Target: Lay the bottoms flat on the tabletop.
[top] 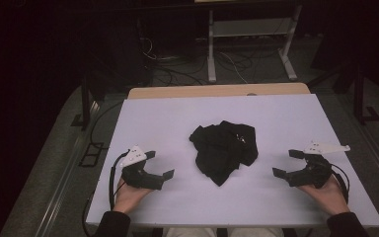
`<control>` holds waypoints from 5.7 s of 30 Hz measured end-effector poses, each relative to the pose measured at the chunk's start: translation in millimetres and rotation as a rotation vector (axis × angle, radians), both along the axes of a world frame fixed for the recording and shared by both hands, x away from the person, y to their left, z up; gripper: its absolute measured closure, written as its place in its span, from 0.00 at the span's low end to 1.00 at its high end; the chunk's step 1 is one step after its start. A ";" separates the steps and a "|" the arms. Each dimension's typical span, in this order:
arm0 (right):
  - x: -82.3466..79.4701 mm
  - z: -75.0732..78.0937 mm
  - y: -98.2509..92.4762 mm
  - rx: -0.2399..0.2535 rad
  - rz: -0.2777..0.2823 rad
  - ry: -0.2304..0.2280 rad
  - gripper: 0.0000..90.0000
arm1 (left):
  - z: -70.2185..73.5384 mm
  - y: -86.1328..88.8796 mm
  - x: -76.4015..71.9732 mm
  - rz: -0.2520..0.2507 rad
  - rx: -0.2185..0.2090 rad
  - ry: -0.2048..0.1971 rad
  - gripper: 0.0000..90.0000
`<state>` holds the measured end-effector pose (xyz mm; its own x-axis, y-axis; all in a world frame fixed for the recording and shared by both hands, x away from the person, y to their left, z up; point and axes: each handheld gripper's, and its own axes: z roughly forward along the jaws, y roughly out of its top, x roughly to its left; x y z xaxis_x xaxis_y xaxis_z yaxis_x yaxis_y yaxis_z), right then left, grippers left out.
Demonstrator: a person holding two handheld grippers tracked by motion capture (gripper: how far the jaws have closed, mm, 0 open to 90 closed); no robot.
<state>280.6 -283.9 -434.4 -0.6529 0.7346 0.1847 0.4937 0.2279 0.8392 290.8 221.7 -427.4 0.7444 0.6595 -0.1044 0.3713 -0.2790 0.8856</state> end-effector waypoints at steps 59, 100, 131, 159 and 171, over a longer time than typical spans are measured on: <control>43.6 42.3 16.3 -0.039 0.033 -0.020 0.00 | 45.9 -53.6 43.5 -0.104 0.097 0.014 0.00; 98.2 2.1 32.0 -0.062 -0.018 0.065 0.00 | 17.9 -115.6 74.4 -0.177 0.019 0.076 0.00; 97.3 -24.9 52.7 -0.061 0.087 0.136 0.17 | -12.5 -149.3 62.2 -0.307 0.178 0.160 0.19; 121.0 33.4 48.8 0.028 -0.007 0.047 0.96 | 48.4 -75.6 76.4 -0.123 0.077 0.104 0.94; 160.4 100.2 60.2 0.031 -0.039 -0.041 0.96 | 88.8 -42.1 73.9 -0.053 0.030 0.034 0.95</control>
<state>441.1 -223.7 -334.2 -0.6316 0.7537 0.1816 0.4669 0.1827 0.8652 364.7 179.5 -338.5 0.7748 0.6224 -0.1111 0.3850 -0.3250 0.8638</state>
